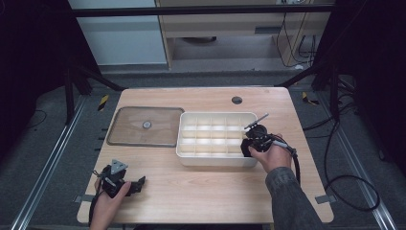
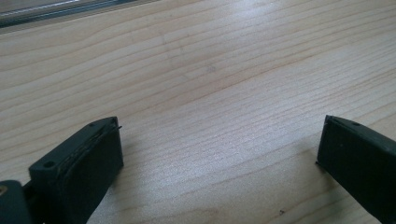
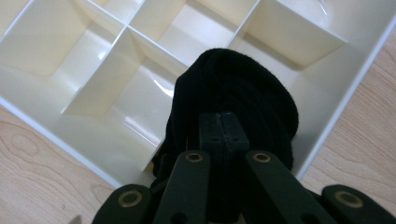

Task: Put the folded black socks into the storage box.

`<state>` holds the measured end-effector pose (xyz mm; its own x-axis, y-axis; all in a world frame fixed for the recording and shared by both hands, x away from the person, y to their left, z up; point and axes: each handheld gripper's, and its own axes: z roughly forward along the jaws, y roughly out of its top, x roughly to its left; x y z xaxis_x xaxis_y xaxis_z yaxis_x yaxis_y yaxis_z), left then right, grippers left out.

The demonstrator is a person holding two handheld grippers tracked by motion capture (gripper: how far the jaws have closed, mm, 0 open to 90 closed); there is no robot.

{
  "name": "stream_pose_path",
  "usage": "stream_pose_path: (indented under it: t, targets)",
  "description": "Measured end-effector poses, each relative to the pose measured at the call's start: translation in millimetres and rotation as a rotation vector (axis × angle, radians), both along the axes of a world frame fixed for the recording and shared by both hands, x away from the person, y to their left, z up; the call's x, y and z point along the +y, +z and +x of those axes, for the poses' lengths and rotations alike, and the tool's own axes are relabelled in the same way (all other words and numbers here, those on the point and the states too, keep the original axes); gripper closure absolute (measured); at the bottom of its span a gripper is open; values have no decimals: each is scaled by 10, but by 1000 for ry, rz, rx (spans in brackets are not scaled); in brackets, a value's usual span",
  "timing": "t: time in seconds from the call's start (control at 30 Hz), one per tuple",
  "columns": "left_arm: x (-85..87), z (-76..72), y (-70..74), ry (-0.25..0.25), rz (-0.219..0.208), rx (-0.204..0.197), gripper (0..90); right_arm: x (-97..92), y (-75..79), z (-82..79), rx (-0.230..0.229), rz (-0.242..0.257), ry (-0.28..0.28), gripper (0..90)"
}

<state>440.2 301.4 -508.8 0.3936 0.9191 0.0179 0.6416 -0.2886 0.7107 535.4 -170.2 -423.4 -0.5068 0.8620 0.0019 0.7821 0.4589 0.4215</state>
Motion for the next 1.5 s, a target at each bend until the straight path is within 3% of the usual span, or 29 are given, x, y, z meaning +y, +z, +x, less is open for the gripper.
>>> stream_pose_path:
  t: [0.63,1.5]
  targets:
    - [-8,-2,-1,-3,1,-2,0,32,-71,6,35,-35,-6,900]
    - [-15,-4,1,-9,3,1,0,40,-95,34,58,-44,-11,900]
